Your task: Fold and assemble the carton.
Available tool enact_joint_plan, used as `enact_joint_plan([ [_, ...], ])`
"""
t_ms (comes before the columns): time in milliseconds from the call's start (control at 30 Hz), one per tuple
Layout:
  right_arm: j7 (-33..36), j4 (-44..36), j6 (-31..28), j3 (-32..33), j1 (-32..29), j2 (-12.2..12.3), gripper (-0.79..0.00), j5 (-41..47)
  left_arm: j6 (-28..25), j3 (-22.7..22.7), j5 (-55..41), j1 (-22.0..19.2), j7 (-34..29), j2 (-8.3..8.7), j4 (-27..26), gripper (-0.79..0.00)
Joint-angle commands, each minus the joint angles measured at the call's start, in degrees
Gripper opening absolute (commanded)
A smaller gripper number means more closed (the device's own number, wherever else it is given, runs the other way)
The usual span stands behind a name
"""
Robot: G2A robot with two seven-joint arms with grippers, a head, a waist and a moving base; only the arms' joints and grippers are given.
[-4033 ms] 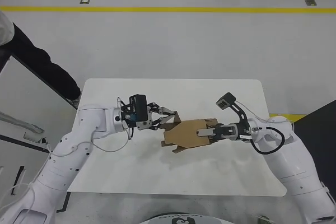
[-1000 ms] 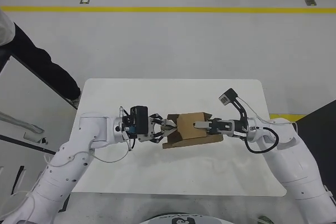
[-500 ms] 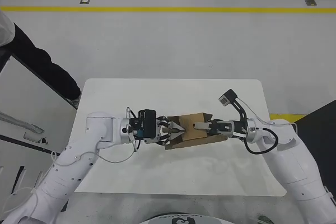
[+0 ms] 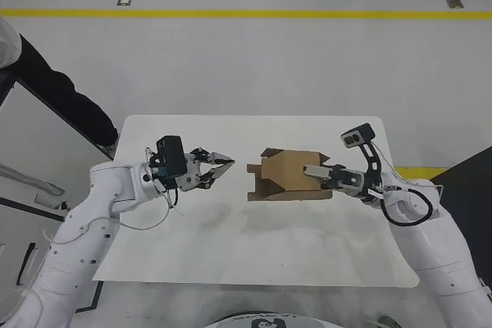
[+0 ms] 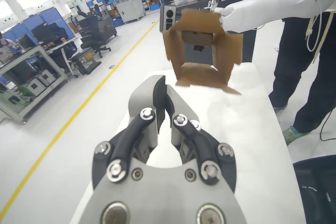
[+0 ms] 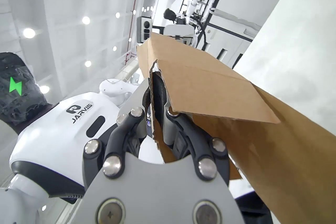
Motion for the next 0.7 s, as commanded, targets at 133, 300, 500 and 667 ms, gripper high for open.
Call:
enact_joint_plan([
  [133, 0.88, 0.62, -2.41, -0.52, 0.83, -0.47, -0.785, 4.30, -0.71, 1.15, -1.18, 1.43, -0.03, -0.06, -1.20, -0.785],
  [300, 0.69, 1.14, -2.19, -1.87, 1.83, -0.83, -0.785, 4.08, -1.76, 4.21, -2.23, 0.43, 0.72, -0.53, -2.37, -0.785],
  [500, -0.09, 1.75, -1.76, -3.90, 2.41, -1.32, -0.785, 3.38, -2.33, 8.49, -1.16, -1.55, 1.65, -1.26, -2.38, -0.785],
  [667, 0.00, 2.09, -1.36, -4.49, 2.63, -1.54, -0.785, 3.53, -1.94, 9.65, -0.77, -2.96, 2.21, -1.60, -1.31, -0.785],
])
